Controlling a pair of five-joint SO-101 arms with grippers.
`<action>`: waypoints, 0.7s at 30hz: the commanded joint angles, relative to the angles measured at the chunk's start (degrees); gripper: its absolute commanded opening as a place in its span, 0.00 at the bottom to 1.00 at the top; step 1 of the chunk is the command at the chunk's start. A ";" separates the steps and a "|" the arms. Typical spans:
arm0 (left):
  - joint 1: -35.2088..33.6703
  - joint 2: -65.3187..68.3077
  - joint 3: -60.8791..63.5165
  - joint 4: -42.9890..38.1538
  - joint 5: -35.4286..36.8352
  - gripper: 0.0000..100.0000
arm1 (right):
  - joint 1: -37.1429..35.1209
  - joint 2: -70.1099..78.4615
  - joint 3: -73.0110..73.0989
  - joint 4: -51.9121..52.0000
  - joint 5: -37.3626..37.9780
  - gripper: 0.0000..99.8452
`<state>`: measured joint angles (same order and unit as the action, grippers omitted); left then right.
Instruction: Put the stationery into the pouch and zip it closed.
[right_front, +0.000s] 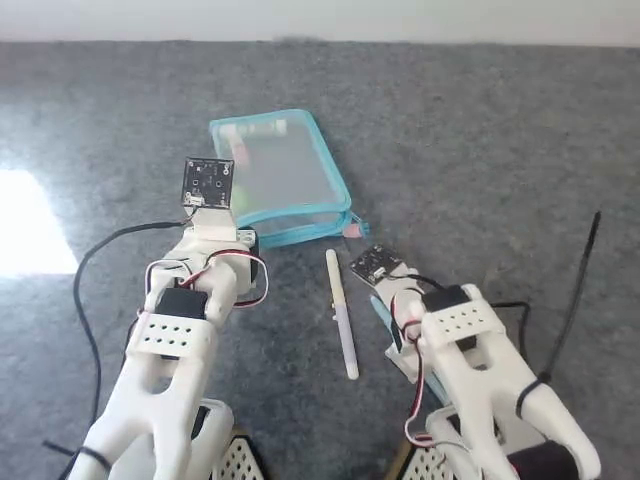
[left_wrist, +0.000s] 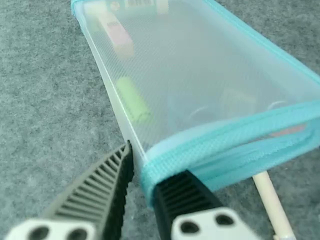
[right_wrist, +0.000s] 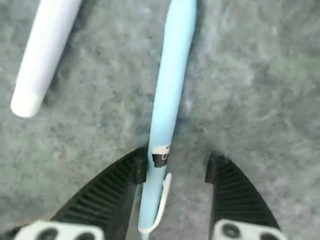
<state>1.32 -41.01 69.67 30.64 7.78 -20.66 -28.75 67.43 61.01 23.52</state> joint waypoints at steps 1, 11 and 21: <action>0.26 -0.18 -0.22 -0.97 -0.18 0.01 | -0.66 1.36 0.88 -2.24 -0.70 0.16; 0.26 -0.09 -0.22 -0.97 -0.18 0.01 | 0.75 0.75 -7.56 5.32 -0.35 0.01; 0.26 -0.26 -0.22 -0.97 -0.18 0.01 | 1.27 1.27 -35.96 24.57 -5.89 0.01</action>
<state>1.32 -41.01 69.67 30.64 7.78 -19.87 -27.52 39.56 82.99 21.93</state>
